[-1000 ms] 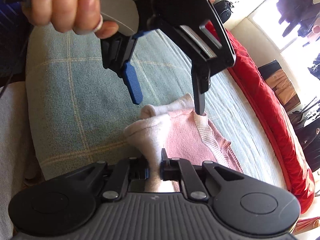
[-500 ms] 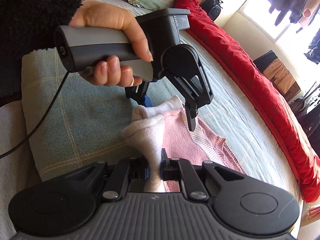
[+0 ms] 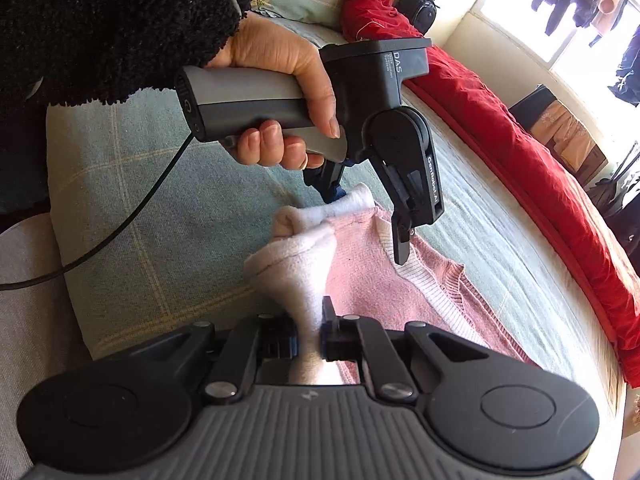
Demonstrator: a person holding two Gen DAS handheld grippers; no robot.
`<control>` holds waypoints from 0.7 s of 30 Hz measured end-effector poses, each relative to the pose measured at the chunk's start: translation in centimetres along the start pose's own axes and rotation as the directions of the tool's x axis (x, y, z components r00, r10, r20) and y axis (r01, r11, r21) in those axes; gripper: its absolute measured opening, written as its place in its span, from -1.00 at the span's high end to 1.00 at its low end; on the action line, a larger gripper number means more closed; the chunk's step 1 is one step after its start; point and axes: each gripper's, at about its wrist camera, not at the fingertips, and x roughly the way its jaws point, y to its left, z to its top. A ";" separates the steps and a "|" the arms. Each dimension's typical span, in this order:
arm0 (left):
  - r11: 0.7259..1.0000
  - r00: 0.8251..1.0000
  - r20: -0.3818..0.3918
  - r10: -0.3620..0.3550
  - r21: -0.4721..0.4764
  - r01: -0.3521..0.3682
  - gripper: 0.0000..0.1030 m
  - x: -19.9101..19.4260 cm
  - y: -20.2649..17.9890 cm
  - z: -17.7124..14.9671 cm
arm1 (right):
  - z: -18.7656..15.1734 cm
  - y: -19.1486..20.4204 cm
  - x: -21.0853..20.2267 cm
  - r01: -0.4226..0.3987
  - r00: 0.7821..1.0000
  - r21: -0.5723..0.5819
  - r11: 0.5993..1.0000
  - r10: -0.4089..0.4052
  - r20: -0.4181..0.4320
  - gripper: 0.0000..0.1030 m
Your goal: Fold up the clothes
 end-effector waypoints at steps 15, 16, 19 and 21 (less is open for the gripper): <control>0.983 0.983 0.045 0.178 0.039 -0.180 0.56 -1.5 -3.4 0.4 | -0.8 -2.0 -0.3 -0.054 0.999 0.138 0.989 0.053 0.009 0.79; 0.980 0.981 0.050 0.189 0.047 -0.192 0.56 -1.8 -4.1 0.5 | -0.9 -2.6 -0.4 -0.075 0.997 0.166 0.983 0.076 0.004 0.79; 0.972 0.974 0.066 0.217 0.072 -0.222 0.57 -2.5 -6.2 0.6 | -1.2 -5.0 -0.7 -0.142 0.989 0.254 0.957 0.148 -0.003 0.79; 0.967 0.969 0.080 0.233 0.085 -0.239 0.57 -2.7 -7.6 0.6 | -1.7 -6.7 -1.1 -0.183 0.981 0.325 0.928 0.193 0.000 0.79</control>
